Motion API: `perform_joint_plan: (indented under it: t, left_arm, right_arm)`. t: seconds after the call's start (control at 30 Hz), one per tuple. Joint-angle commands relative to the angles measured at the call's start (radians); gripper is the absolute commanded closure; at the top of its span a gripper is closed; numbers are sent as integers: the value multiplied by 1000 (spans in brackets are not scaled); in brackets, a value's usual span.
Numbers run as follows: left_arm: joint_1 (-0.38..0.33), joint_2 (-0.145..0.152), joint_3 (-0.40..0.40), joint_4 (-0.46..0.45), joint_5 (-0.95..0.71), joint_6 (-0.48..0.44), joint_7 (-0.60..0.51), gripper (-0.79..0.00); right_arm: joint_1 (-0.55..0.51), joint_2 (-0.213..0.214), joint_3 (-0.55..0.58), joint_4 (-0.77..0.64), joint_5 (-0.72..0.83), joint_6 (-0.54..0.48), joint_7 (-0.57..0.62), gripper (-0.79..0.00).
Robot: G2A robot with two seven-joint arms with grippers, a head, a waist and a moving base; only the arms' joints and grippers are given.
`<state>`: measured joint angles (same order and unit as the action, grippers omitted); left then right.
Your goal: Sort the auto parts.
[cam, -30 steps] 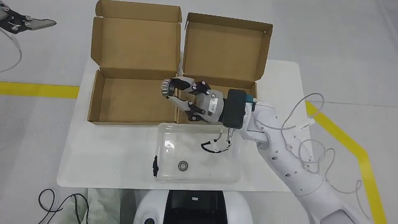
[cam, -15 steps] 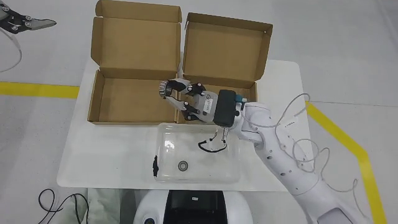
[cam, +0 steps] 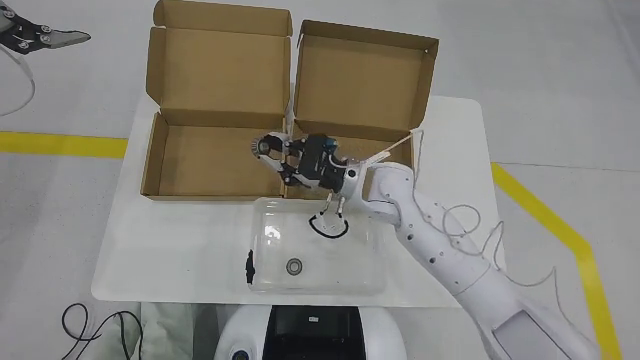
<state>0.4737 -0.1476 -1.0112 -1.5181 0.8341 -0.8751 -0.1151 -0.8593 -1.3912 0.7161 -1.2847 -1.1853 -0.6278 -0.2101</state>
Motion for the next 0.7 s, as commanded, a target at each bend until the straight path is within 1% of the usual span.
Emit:
perform_joint_plan:
  t: [0.0, 0.2, 0.37, 0.67]
  left_arm:
    - [0, 0, 0, 0, 0, 0, 0, -785]
    - [0, 0, 0, 0, 0, 0, 0, -785]
    - [0, 0, 0, 0, 0, 0, 0, -785]
    - [0, 0, 0, 0, 0, 0, 0, -785]
  right_arm:
    - [21, -13, -20, 44, 8, 12, 23, 0]
    - [86, -59, -92, 146, 19, 47, 124, 0]
    - [134, -102, -138, 228, 50, 71, 172, 0]
    - [220, -189, -228, 363, 63, 95, 294, 0]
